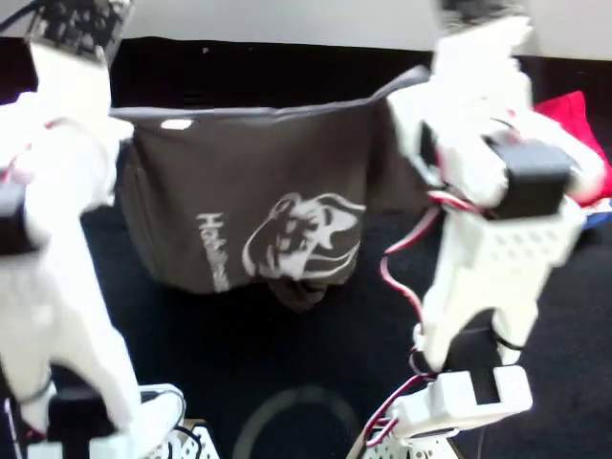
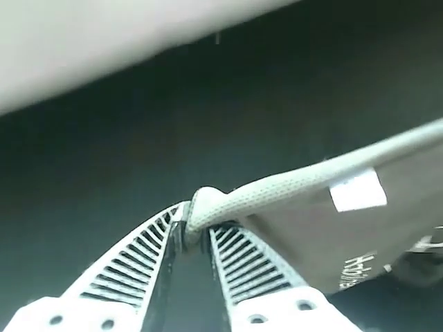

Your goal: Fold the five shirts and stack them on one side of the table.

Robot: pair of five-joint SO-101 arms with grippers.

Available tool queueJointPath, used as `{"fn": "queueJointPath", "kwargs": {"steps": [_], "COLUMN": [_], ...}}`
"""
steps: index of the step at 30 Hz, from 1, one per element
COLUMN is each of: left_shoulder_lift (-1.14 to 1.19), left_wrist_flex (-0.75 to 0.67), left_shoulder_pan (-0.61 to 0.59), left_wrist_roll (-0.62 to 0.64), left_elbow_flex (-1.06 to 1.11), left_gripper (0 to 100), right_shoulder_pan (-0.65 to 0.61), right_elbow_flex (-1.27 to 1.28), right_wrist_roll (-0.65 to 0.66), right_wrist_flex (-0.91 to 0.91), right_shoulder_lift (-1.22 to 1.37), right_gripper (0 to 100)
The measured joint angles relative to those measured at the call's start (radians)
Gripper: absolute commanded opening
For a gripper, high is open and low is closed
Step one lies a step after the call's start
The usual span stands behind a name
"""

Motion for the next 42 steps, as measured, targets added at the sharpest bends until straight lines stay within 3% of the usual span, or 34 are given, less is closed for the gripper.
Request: {"fn": "queueJointPath", "kwargs": {"steps": [5,14,21,26,32,36,42], "left_shoulder_lift": [0.130,0.310,0.390,0.445,0.525,0.539,0.539], "left_wrist_flex": [-0.026,-0.038,-0.038,-0.038,-0.028,-0.025,-0.025], "left_shoulder_pan": [-0.124,-0.138,-0.138,-0.103,0.029,0.052,0.061], "left_wrist_roll": [-0.084,-0.115,-0.181,-0.184,-0.184,-0.184,-0.184], "left_elbow_flex": [0.218,0.526,0.568,0.568,0.568,0.568,0.568], "left_gripper": [1,1,1,1,1,1,1], "right_shoulder_pan": [-0.138,-0.238,-0.209,-0.126,-0.077,-0.074,-0.071], "right_elbow_flex": [0.359,0.911,1.425,1.729,1.907,1.944,1.944], "right_wrist_roll": [-0.008,-0.132,-0.133,-0.028,0.124,0.199,0.215], "right_wrist_flex": [-0.012,-0.235,-0.353,-0.359,-0.239,-0.198,-0.121], "right_shoulder_lift": [0.002,-0.021,-0.325,-0.582,-0.855,-0.970,-1.013], "right_gripper": [0.5,0.6,0.6,0.6,0.9,2.4,22.3]}}
